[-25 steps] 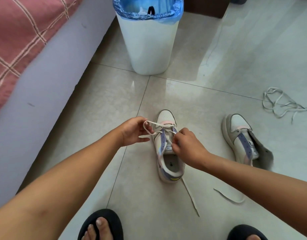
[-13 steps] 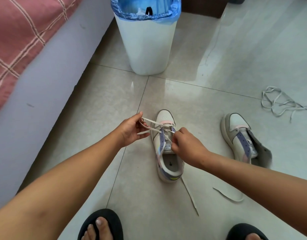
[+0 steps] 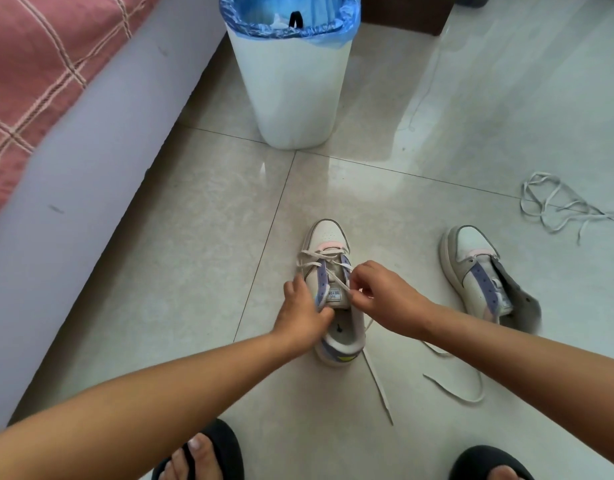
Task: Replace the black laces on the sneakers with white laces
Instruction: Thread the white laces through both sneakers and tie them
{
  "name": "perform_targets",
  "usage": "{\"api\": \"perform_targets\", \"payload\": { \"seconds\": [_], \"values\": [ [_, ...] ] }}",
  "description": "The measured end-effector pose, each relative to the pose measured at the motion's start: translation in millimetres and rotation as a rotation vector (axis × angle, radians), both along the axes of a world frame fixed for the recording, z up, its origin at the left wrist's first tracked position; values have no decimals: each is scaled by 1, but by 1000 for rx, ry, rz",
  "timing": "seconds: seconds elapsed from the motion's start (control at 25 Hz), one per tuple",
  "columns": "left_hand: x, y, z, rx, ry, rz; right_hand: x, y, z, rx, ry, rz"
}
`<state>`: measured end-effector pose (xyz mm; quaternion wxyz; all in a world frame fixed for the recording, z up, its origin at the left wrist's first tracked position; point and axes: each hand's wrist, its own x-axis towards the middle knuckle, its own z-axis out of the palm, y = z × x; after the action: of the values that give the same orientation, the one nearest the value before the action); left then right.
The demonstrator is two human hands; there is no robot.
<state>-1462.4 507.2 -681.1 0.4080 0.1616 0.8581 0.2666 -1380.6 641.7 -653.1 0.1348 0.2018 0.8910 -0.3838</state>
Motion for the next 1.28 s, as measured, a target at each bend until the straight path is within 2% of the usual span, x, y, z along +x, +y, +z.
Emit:
{"api": "perform_targets", "payload": {
  "seconds": [0.08, 0.2, 0.4, 0.68, 0.76, 0.8, 0.84, 0.96, 1.04, 1.16, 1.28],
  "values": [
    [7, 6, -2, -62, 46, 42, 14, -4, 3, 10, 82, 81],
    [4, 14, -1, -105, 77, 85, 54, -14, 6, 160, 255, 393],
    [1, 14, -3, -115, 62, 79, 116, -31, 4, 319, 80, 784],
    [1, 15, -2, -119, 73, 57, 106, -45, 0, 325, 49, 921],
    [0, 15, -2, -122, 75, 46, 94, -47, 7, 202, -23, 997],
    [0, 15, -2, -123, 79, 35, 84, -44, 10, 132, -53, 915],
    [0, 15, -2, -121, 85, 21, 70, -37, 15, 80, -104, 729],
    [-3, 13, -3, -117, 106, -16, 19, -3, 6, 121, -2, 47],
    [-3, 12, -3, -116, 101, -29, -9, 15, -6, 66, 2, -259],
    [-2, 13, -2, -115, 103, -43, -32, 21, -20, 66, -155, -233],
    [-4, 14, -1, -115, 107, -42, -43, 21, -18, 166, -169, -172]
  ]
}}
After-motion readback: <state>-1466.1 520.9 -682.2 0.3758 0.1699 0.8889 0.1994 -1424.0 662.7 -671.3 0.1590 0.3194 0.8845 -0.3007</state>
